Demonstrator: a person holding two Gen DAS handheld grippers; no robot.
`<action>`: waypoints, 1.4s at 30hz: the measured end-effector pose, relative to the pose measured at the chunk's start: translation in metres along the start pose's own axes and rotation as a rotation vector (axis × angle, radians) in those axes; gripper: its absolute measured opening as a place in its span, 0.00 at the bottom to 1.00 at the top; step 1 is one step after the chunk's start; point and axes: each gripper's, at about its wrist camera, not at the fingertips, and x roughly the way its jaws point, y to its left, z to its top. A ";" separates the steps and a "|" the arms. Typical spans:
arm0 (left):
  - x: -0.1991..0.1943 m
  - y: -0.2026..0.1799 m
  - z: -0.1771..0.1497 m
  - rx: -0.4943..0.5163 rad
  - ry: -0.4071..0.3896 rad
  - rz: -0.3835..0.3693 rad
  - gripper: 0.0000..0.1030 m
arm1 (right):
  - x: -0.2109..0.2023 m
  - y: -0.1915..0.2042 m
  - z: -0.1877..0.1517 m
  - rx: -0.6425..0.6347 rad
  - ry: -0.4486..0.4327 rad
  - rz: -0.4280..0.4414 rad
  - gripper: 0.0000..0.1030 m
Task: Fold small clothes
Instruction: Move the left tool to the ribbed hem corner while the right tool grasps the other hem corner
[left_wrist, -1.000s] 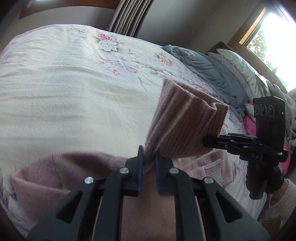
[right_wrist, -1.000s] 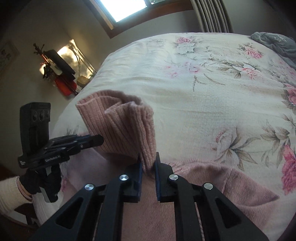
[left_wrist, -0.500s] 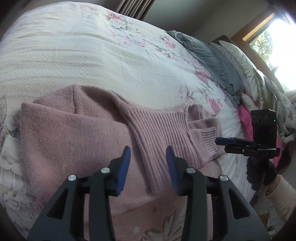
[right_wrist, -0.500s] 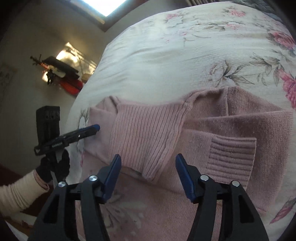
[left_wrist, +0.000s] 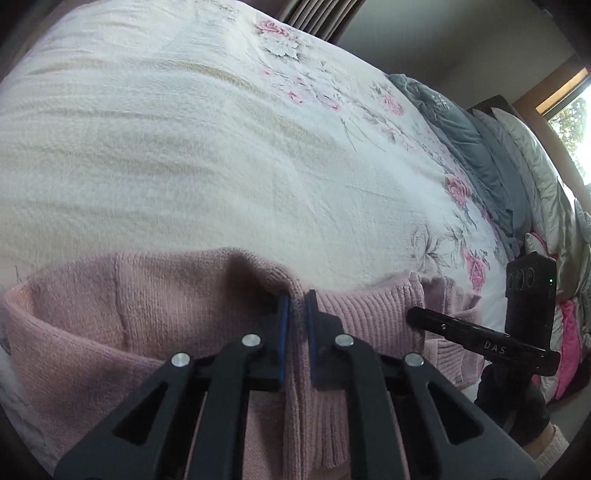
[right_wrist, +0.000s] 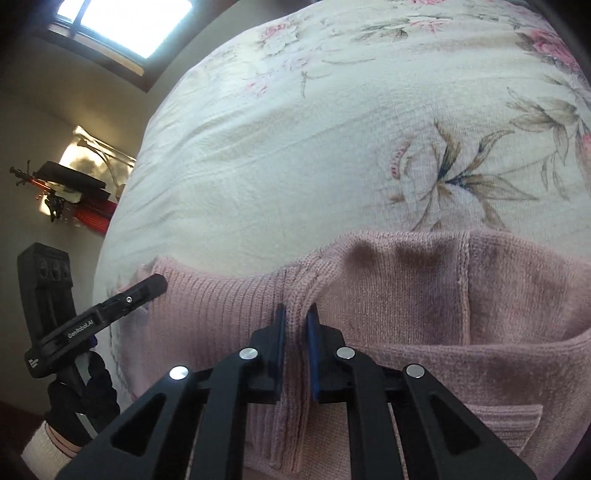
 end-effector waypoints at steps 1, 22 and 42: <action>0.005 0.003 -0.001 -0.013 0.026 -0.002 0.07 | 0.004 -0.001 -0.001 -0.003 0.018 -0.018 0.10; -0.187 0.049 -0.302 -0.013 0.114 0.304 0.44 | -0.155 -0.010 -0.322 0.066 0.034 -0.135 0.48; -0.222 0.074 -0.424 -0.131 0.274 0.303 0.52 | -0.183 -0.090 -0.446 0.319 0.153 -0.161 0.63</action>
